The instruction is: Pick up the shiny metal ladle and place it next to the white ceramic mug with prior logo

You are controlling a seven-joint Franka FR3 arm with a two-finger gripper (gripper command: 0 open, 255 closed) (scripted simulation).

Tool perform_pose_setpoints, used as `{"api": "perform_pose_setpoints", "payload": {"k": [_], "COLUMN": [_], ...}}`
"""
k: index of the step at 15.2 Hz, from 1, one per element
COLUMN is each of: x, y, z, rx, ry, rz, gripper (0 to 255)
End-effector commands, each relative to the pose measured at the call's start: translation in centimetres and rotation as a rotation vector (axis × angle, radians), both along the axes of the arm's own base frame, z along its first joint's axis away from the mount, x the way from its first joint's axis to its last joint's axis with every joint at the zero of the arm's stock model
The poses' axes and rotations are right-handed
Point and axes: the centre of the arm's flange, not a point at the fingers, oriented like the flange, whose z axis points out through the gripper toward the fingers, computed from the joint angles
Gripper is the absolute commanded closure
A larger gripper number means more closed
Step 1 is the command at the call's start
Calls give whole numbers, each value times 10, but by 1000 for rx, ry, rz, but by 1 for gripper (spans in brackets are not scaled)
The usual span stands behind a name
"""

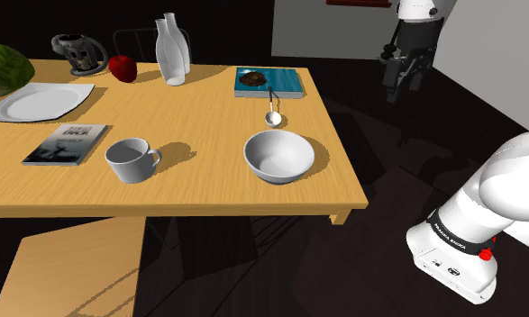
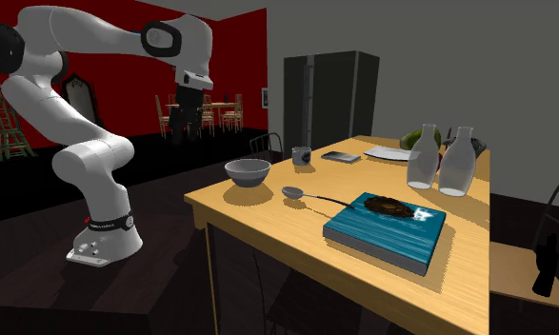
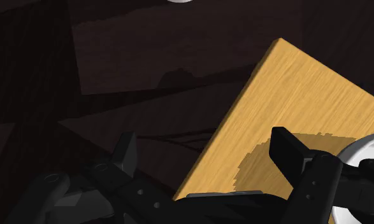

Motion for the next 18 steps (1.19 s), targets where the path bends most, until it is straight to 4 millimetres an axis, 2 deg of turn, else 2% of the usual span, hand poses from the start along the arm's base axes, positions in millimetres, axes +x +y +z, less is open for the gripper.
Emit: {"api": "perform_pose_setpoints", "payload": {"k": [1, 10, 18], "x": [0, 83, 163], "y": [0, 30, 48], "z": [0, -56, -97], "rx": [0, 24, 45], "ry": [0, -98, -185], "rz": [0, -146, -275], "gripper": [0, 0, 0]}}
